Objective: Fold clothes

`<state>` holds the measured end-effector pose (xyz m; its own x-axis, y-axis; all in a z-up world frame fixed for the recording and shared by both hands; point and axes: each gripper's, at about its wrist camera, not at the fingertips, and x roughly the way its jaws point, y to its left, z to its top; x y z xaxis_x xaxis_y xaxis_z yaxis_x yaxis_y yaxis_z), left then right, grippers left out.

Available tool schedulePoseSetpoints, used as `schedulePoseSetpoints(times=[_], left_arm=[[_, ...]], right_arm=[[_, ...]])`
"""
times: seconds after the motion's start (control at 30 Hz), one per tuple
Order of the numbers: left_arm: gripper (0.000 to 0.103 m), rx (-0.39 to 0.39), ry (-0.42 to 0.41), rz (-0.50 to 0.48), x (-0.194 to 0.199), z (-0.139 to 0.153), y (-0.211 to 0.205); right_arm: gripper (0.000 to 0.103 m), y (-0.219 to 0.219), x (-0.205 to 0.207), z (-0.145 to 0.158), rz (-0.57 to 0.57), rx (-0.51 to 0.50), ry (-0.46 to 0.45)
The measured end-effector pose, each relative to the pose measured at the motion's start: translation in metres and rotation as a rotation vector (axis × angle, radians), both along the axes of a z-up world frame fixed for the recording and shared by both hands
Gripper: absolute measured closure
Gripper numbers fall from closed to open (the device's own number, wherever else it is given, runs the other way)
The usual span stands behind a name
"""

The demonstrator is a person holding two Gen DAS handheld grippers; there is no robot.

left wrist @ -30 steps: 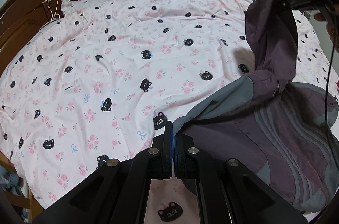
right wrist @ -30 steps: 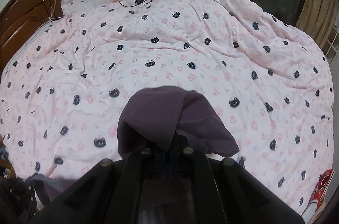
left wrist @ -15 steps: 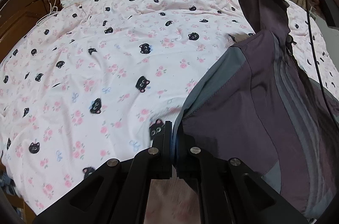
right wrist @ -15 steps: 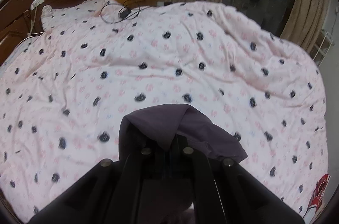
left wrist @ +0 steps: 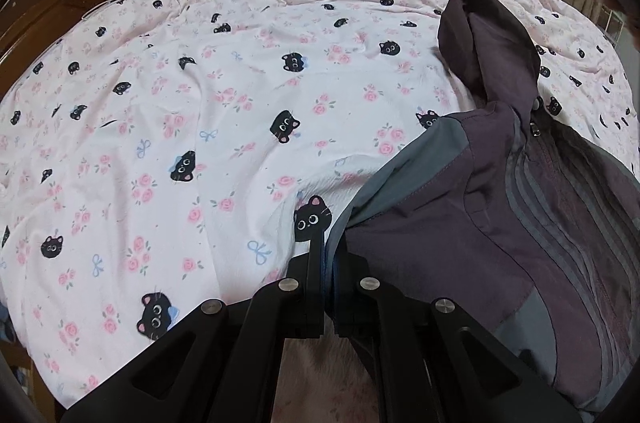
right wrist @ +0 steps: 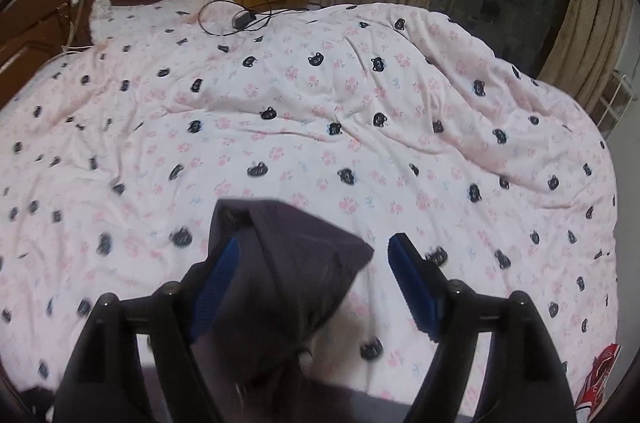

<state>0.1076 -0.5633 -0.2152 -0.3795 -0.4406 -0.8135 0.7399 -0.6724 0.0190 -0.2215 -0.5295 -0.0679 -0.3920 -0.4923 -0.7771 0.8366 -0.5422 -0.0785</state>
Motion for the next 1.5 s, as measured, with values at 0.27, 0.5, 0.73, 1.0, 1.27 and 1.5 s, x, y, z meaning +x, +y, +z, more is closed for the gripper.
schedulePoseSetpoints(times=[0.27, 0.5, 0.73, 1.0, 1.27, 1.5], left_arm=[[0.098, -0.001, 0.019, -0.003, 0.023, 0.021, 0.019], [0.092, -0.010, 0.005, -0.019, 0.045, 0.033, 0.056], [0.066, 0.018, 0.016, -0.039, 0.054, 0.034, 0.111], [0.054, 0.081, 0.115, -0.029, 0.051, 0.031, 0.149], [0.054, 0.136, 0.123, -0.018, 0.036, 0.014, 0.160], [0.055, 0.131, 0.097, 0.010, 0.019, 0.001, 0.156]], right_arm=[[0.024, 0.155, 0.020, -0.009, 0.092, 0.030, -0.085], [0.024, 0.284, 0.047, -0.047, 0.092, 0.095, -0.151], [0.024, 0.351, 0.078, -0.065, 0.082, 0.076, -0.168], [0.024, 0.391, 0.109, -0.083, 0.042, 0.014, -0.228], [0.024, 0.428, 0.127, -0.094, -0.029, -0.053, -0.297], [0.024, 0.437, 0.138, -0.102, -0.045, -0.069, -0.311]])
